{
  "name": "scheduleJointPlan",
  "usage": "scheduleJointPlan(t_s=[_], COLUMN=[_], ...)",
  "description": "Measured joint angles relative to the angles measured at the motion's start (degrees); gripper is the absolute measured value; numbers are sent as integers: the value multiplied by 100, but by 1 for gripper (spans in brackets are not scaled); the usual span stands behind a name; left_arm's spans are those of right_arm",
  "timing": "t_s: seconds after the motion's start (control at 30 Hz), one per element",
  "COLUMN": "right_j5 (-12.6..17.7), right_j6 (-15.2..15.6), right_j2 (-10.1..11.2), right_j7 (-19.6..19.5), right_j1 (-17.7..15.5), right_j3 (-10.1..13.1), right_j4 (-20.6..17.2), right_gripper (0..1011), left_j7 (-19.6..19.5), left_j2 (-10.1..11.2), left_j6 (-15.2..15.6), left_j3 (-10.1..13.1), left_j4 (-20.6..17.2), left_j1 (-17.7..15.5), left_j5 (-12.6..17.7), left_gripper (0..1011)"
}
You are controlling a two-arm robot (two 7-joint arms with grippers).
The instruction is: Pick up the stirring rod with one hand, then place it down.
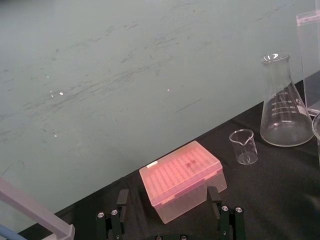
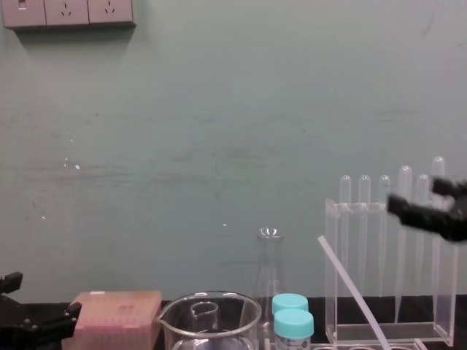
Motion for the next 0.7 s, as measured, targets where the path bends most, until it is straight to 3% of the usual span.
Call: scheduleJointPlan(t_s=[0.2,0.3,0.7], right_j5=[-164,-126,-115], right_j6=[1209,1427,1451], right_j2=[229,226,221], right_j7=[-407,-414,-425], right_j1=[-404,-498,-509], right_j3=[67,120,131], right_j4=[-342,-384,-395], right_gripper=[1002,1000,1002], left_j7=[0,0,0], left_j2=[0,0,0], left_j6=[0,0,0], left_j3=[0,0,0], left_j4=[0,0,0], left_j1=[0,0,0], left_j5=[0,0,0], left_gripper=[1000,1000,1000])
